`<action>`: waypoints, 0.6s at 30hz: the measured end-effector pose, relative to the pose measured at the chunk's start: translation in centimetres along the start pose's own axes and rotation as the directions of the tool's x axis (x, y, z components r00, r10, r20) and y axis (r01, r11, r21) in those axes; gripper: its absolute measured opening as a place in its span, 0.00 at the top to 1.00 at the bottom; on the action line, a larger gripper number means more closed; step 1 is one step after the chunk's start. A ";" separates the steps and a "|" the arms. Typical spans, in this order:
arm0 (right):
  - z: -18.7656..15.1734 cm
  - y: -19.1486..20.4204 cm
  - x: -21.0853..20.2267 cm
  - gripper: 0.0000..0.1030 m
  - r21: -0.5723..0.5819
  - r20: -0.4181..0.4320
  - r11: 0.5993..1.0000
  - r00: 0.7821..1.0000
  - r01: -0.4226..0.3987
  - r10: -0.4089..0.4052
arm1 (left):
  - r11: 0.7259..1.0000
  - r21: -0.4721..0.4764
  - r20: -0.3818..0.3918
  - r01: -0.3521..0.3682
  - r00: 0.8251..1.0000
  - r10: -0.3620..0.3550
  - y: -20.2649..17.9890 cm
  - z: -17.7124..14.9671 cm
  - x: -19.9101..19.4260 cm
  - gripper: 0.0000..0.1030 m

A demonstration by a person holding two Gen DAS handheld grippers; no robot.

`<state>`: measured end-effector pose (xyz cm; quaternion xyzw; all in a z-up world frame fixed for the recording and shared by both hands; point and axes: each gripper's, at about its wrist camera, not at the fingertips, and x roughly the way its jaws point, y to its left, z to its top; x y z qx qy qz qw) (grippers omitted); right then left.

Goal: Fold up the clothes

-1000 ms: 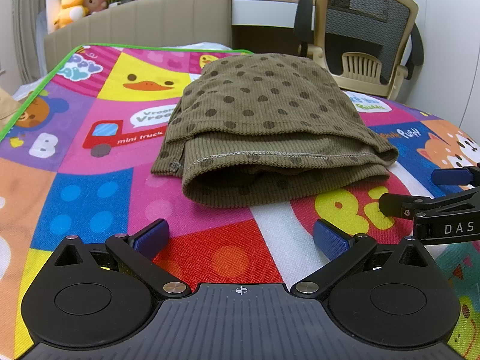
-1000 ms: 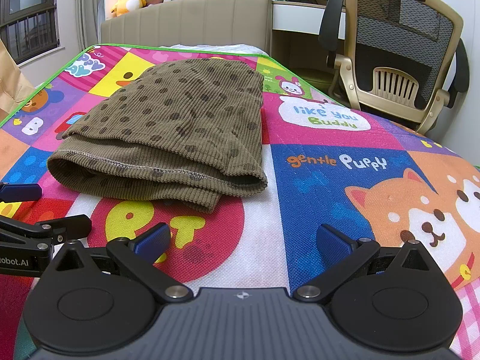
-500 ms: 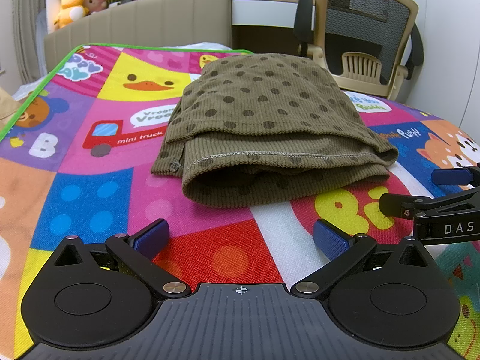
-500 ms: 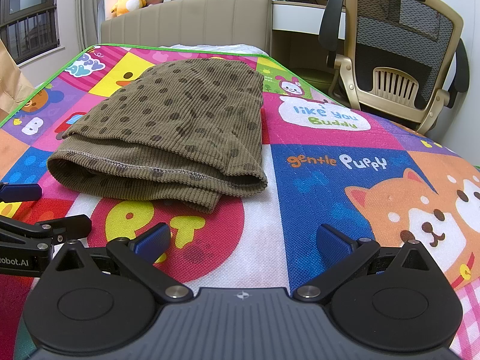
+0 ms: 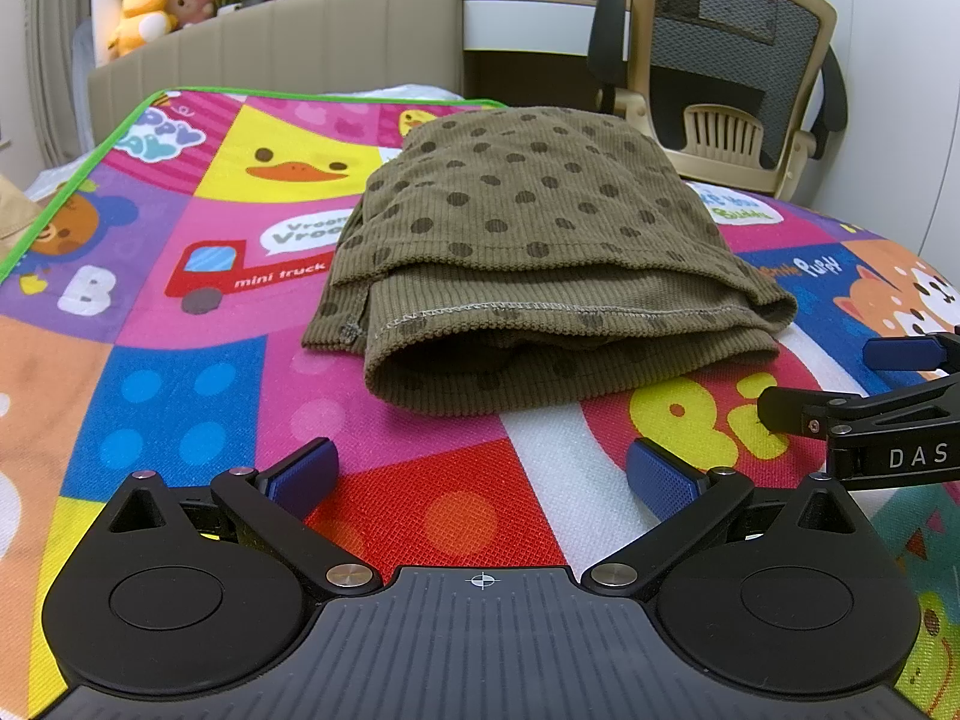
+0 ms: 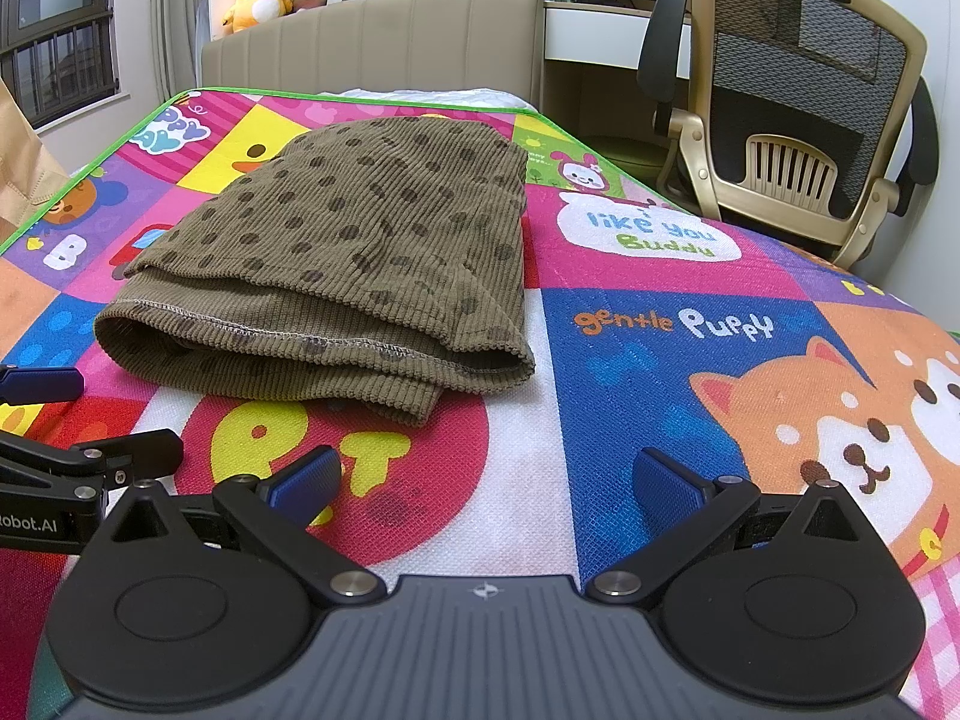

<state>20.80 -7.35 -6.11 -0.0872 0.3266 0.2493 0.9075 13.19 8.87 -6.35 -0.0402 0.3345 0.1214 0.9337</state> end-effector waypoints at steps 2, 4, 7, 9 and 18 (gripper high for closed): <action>0.0 0.0 0.0 0.00 0.000 0.000 1.000 1.000 0.000 0.000 | 1.000 0.000 0.000 0.000 1.000 0.000 0.0 0.0 0.0 0.00; 0.0 0.0 0.0 0.00 0.000 0.000 1.000 1.000 0.000 0.000 | 1.000 -0.002 0.000 0.002 1.000 -0.002 0.0 0.0 0.0 0.00; 0.0 0.0 0.0 0.00 0.000 0.000 1.000 1.000 0.000 0.000 | 1.000 -0.005 -0.001 0.006 1.000 -0.006 0.1 0.0 0.0 0.00; 0.0 0.0 0.0 0.00 0.000 0.000 1.000 1.000 0.000 0.000 | 1.000 -0.003 -0.001 0.004 1.000 -0.004 0.1 0.0 0.0 0.00; 0.0 -0.1 0.0 0.00 0.000 0.000 1.000 1.000 0.000 0.000 | 1.000 0.005 -0.003 0.008 1.000 -0.008 0.0 0.2 0.3 0.00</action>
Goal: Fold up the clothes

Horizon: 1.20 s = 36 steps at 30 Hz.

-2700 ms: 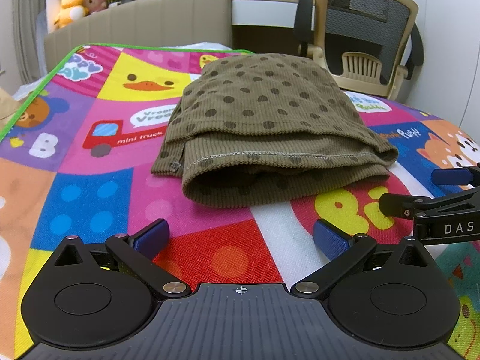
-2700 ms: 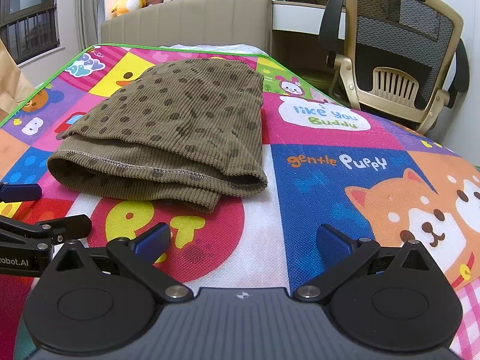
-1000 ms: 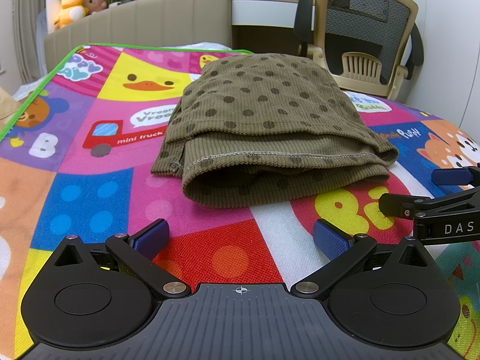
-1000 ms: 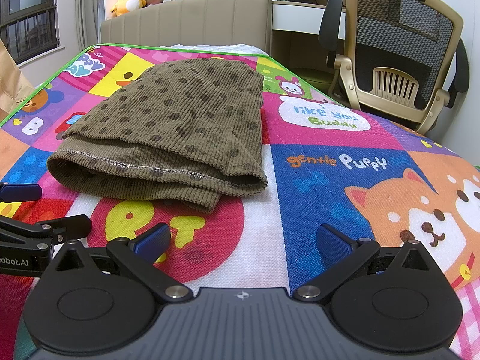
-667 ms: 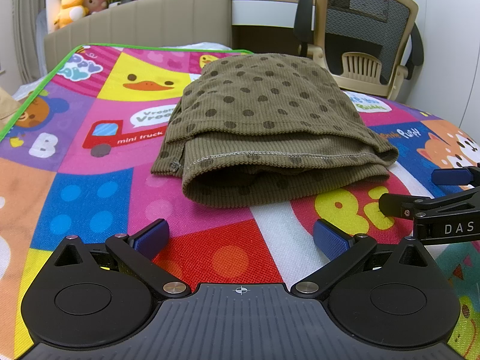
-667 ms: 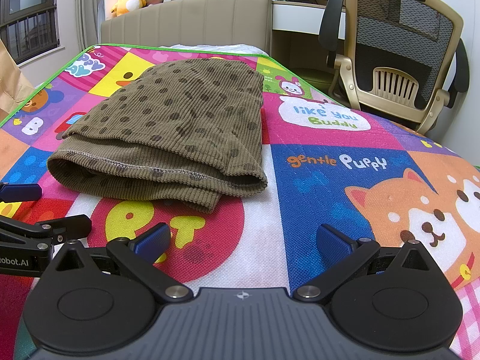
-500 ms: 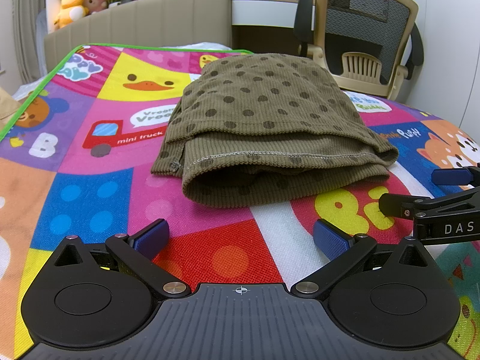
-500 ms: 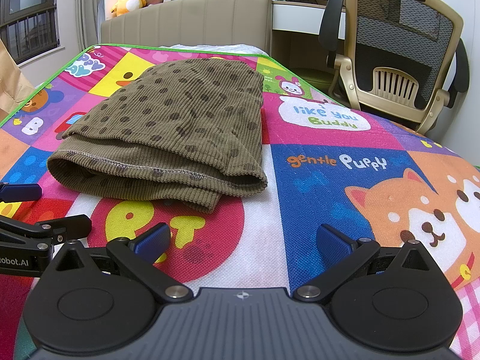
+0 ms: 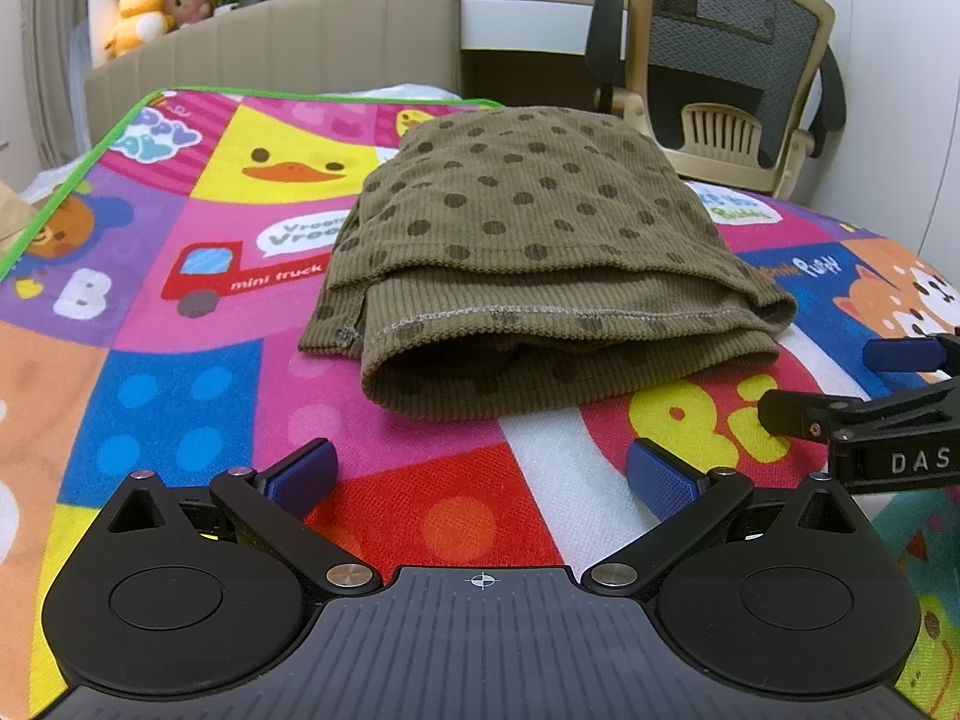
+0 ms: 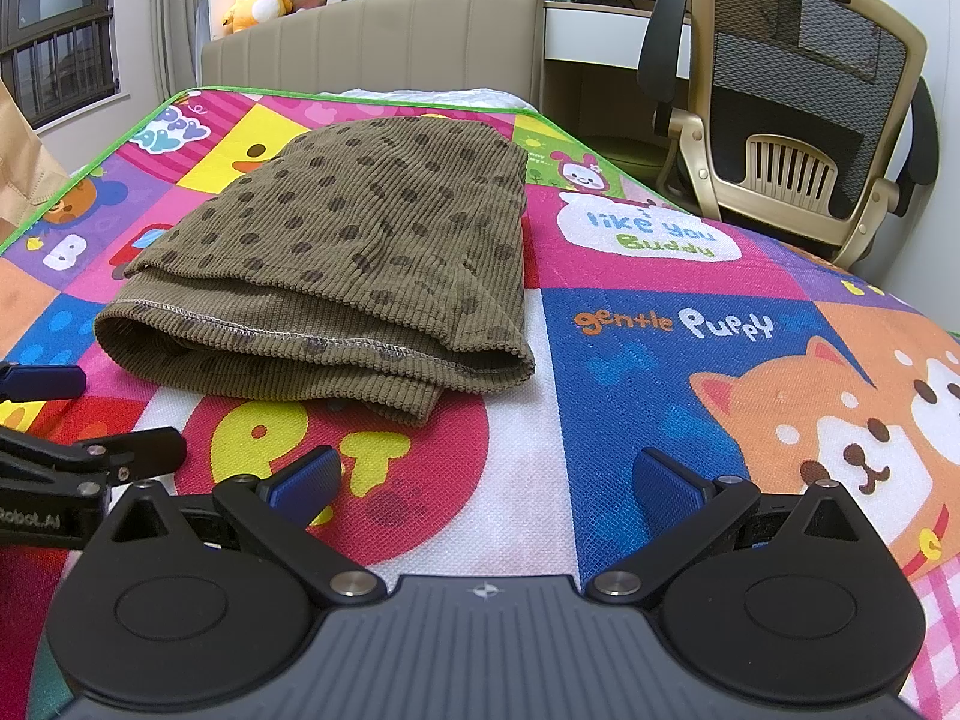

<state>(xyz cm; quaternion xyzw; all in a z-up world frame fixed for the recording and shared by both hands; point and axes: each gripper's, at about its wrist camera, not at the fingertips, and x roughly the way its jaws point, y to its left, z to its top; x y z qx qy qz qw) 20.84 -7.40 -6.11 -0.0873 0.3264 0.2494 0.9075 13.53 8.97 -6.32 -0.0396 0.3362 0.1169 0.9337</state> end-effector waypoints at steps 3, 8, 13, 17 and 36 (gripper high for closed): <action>-0.1 0.0 0.0 0.00 0.001 0.002 1.000 1.000 0.000 0.000 | 1.000 0.003 -0.009 0.021 1.000 -0.021 0.3 0.1 -0.1 0.00; -0.1 0.0 0.0 0.00 0.001 0.004 1.000 1.000 0.000 0.000 | 1.000 0.012 -0.033 0.018 0.999 -0.018 0.1 0.2 -0.1 0.00; -0.1 0.0 0.1 0.00 -0.001 0.003 1.000 1.000 0.002 -0.002 | 0.999 -0.022 -0.021 0.029 0.999 -0.029 0.7 0.2 -0.3 0.00; -0.1 0.1 0.1 0.00 -0.001 0.003 1.000 1.000 0.002 -0.002 | 0.994 -0.112 0.014 0.000 1.000 0.002 1.5 0.2 -0.3 0.00; -0.1 0.1 0.1 0.00 -0.004 0.003 1.000 1.000 0.006 -0.006 | 0.999 -0.039 -0.005 -0.023 1.000 0.023 0.4 0.0 -0.1 0.00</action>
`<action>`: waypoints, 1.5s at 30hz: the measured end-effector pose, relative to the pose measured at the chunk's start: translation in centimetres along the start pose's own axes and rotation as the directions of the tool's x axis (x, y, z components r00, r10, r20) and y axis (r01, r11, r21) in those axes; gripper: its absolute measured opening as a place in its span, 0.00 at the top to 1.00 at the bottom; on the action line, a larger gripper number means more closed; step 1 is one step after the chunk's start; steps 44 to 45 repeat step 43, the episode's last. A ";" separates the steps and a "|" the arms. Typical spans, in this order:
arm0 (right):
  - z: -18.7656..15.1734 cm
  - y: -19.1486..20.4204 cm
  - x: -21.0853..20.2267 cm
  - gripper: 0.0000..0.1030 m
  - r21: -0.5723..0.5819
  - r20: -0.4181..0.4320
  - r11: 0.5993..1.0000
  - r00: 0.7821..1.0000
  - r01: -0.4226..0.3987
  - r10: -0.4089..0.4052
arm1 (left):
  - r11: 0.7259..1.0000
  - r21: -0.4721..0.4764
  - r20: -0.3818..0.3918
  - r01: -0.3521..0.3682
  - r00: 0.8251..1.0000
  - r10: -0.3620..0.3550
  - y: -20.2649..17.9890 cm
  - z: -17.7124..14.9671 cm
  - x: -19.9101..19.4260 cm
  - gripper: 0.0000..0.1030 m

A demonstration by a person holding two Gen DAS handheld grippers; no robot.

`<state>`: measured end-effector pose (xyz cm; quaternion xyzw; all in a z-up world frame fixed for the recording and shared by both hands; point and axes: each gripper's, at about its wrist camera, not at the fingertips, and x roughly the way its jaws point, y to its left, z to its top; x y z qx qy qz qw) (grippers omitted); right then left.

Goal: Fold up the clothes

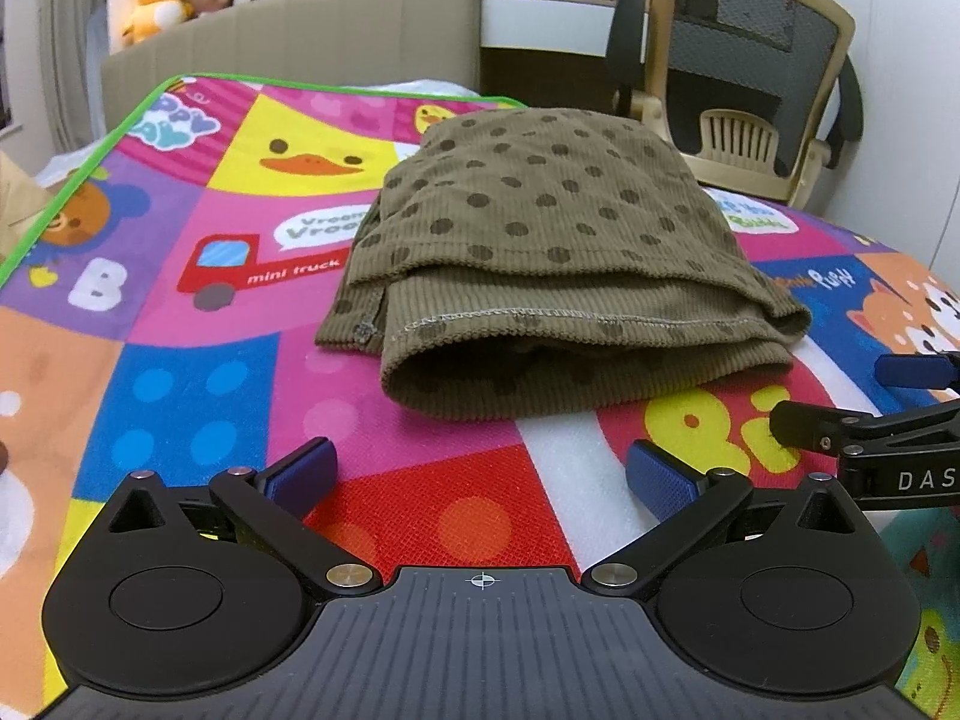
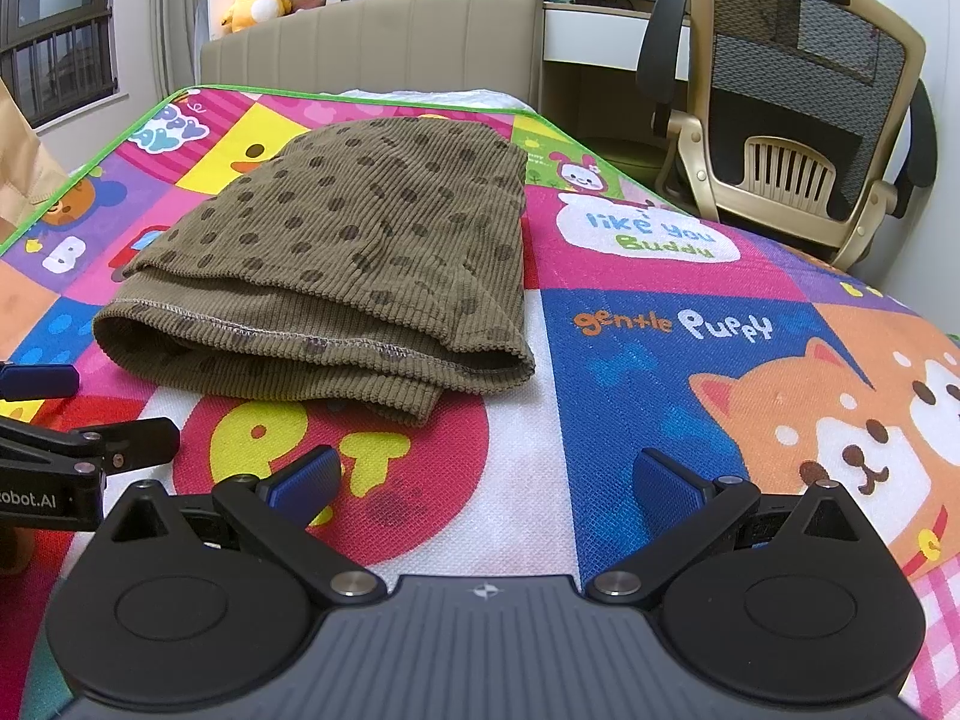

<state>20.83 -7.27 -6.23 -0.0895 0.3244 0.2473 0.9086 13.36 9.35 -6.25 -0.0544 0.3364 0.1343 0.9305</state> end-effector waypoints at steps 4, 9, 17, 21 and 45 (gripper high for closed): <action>0.0 0.0 0.0 0.00 0.000 0.001 1.000 1.000 -0.001 0.001 | 1.000 0.002 -0.001 -0.001 1.000 0.001 0.0 -0.1 -0.1 0.00; -0.1 0.0 0.0 0.00 -0.002 0.002 1.000 1.000 -0.002 0.002 | 1.000 0.002 0.004 0.005 1.000 -0.005 0.1 -0.6 -0.7 0.00; -0.5 0.5 -0.7 0.00 -0.051 0.005 0.997 0.998 -0.059 0.059 | 1.000 0.006 -0.001 0.016 1.000 -0.016 0.2 -1.6 -1.9 0.00; -1.2 1.3 -1.7 0.00 -0.083 0.006 0.994 0.997 -0.077 0.078 | 1.000 0.011 -0.001 0.022 1.000 -0.022 0.1 -2.2 -2.7 0.00; -2.8 2.0 -3.6 0.00 -0.107 -0.007 0.985 0.991 -0.132 0.132 | 0.999 0.002 -0.001 0.035 0.999 -0.035 0.6 -2.2 -3.0 0.00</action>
